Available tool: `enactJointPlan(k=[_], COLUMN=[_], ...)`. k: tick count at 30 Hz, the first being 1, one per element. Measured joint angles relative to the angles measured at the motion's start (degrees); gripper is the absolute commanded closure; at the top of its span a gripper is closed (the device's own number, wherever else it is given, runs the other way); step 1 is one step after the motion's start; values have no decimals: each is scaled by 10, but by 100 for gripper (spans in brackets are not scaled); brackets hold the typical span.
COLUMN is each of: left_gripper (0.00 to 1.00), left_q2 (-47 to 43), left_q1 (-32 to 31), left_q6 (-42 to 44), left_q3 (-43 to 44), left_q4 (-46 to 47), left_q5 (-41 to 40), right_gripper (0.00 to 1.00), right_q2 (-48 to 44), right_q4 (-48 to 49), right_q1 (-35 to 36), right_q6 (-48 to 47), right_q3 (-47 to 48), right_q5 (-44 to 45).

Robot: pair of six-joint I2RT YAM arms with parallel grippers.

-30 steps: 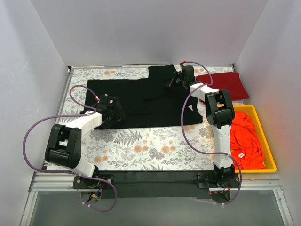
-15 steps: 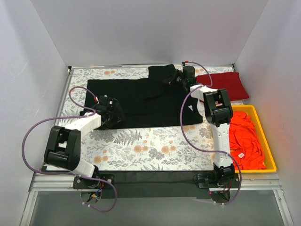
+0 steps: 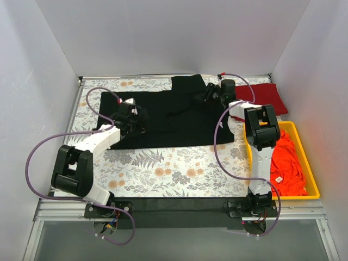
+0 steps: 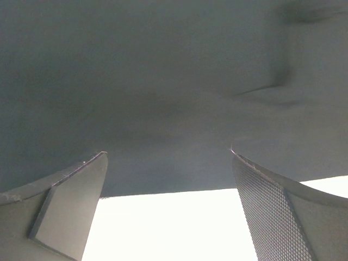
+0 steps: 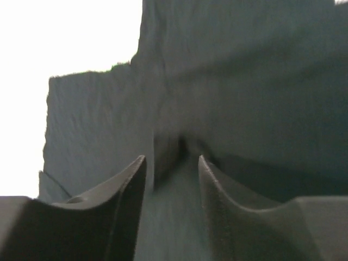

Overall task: Fold and stack the t-shirts
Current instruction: Fold the tshirt

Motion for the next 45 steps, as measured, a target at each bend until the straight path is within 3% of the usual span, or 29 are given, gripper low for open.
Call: enactJointPlan(k=[1, 6, 8, 9, 10, 20, 30, 38, 45], left_gripper=[6, 5, 5, 5, 5, 5, 7, 9, 8], left_q2=[3, 46, 81, 103, 126, 339, 426, 483, 498], left_q1=[-12, -90, -114, -126, -137, -181, -177, -138, -75], left_q6=[16, 123, 165, 188, 211, 352, 398, 368, 281], left_q3=[18, 116, 151, 168, 183, 303, 389, 480, 549], left_q4=[7, 77, 108, 123, 134, 189, 215, 199, 129], left_q5=[-1, -26, -32, -34, -37, -80, -148, -181, -201], right_gripper=[48, 38, 24, 23, 12, 12, 12, 15, 27], right_q2=[-23, -147, -194, -218, -242, -435, -516, -525, -503], right_q4=[-6, -72, -104, -123, -137, -269, -303, -320, -320], right_q1=[0, 0, 1, 1, 1, 1, 1, 1, 1], right_q6=[-14, -109, -141, -158, -175, -209, -208, -215, -223], right_q3=[-27, -98, -110, -116, -123, -265, -353, -365, -359], right_q5=[0, 16, 29, 41, 50, 142, 133, 121, 92])
